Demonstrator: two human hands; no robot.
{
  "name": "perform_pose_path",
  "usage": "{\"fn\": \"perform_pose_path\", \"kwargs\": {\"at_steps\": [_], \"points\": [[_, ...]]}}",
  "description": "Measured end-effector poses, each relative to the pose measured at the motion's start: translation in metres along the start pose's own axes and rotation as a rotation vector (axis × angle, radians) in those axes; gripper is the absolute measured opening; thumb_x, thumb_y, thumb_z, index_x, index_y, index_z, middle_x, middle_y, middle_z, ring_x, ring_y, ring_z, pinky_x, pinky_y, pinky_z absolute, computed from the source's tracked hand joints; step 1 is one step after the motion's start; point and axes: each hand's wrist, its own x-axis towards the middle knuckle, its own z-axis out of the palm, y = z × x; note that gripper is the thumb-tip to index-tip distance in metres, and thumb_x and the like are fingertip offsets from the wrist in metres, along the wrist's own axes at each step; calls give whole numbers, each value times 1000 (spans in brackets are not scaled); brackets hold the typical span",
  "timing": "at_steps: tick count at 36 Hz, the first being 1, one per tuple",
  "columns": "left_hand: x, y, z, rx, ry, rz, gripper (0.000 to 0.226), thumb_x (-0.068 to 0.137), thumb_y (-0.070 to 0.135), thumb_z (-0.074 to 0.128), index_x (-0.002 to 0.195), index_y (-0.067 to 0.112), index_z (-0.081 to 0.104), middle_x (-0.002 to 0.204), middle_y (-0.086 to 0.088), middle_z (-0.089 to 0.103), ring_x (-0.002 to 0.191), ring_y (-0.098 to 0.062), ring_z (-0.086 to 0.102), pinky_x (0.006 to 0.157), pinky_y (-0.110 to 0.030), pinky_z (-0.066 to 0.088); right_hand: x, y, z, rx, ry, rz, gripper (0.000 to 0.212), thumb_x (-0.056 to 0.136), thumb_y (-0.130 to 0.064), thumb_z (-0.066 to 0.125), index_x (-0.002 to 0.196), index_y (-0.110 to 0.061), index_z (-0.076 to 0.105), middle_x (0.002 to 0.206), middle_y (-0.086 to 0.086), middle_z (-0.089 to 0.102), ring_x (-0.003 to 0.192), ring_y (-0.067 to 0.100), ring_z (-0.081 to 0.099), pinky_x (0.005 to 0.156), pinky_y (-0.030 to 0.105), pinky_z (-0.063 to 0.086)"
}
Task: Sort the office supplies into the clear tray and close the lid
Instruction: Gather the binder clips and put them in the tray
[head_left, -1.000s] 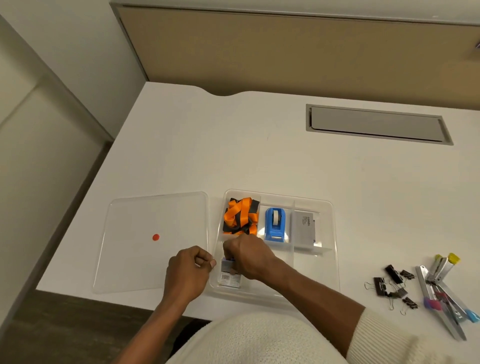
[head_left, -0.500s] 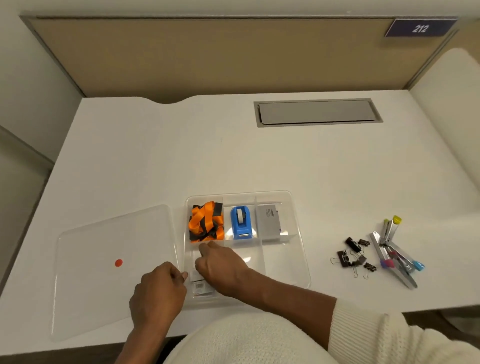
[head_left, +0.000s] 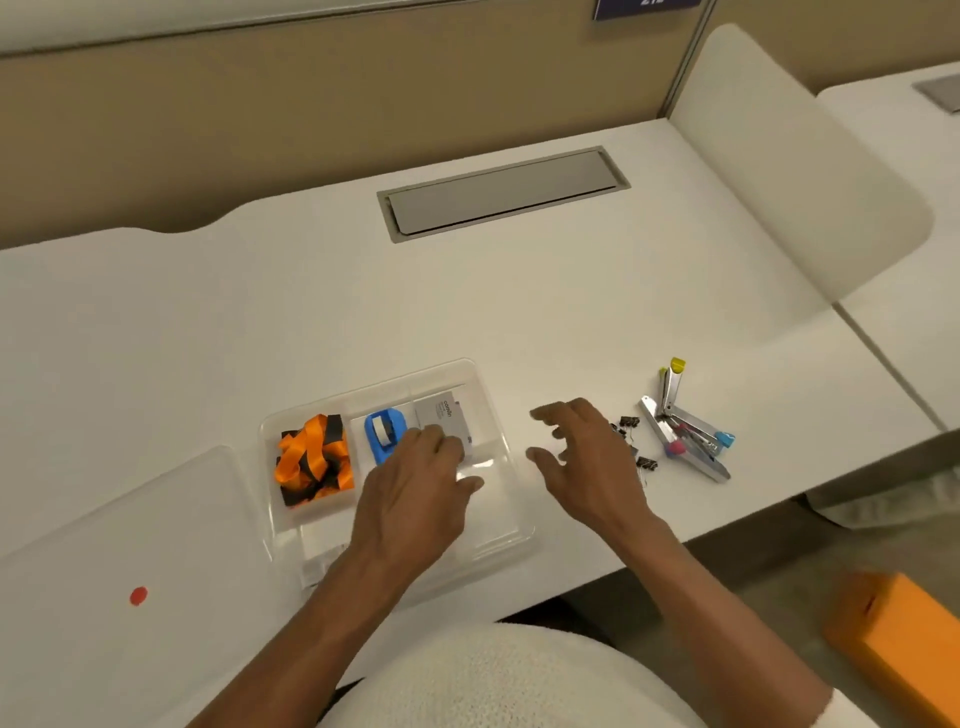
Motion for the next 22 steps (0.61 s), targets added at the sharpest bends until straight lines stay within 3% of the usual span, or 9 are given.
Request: {"fn": "perform_pose_path", "kwargs": {"at_steps": [2,7,11,16,20,22], "points": [[16,22,9,-16,-36,101,39,93,46,69,119,17,66,120,0,64,108,-20,61,76,-41,61,-2,25,-14,-123,-13,90,59,82,-39,80,133,-29,52,128,-2,55,107,18,63,75,43,61],[58,74,34,55,-135,324,50,91,45,72,125,13,55,126,-3,54,116,-23,51,68,-37,51,-10,69,-40,-330,-83,218,91,70,-58,84,144,-26,42,144,8,48,132,29,50,89,44,57],[88,103,57,107,-216,409,63,83,43,82,126,10,51,127,-7,51,118,-26,48,63,-35,42,-17,87,-47,-415,-138,242,105,68,-67,81,151,-27,30,148,7,44,133,27,49,87,42,56],[115,119,84,141,-295,420,86,73,44,89,136,8,44,135,-10,46,123,-29,45,73,-40,52,-16,101,-43,-450,-158,196,111,67,-65,82,154,-27,24,150,11,44,132,28,51,82,41,59],[126,123,102,108,-370,434,113,68,45,92,154,11,26,143,-10,40,129,-30,41,80,-43,55,-10,108,-35,-473,-194,148,113,71,-61,82,158,-24,20,152,13,41,128,28,56,79,39,59],[129,125,111,91,-381,432,115,65,44,94,154,13,28,141,-9,39,125,-29,42,79,-43,57,-7,110,-31,-489,-210,145,111,73,-56,83,159,-22,21,153,16,39,121,29,61,75,37,59]]}}
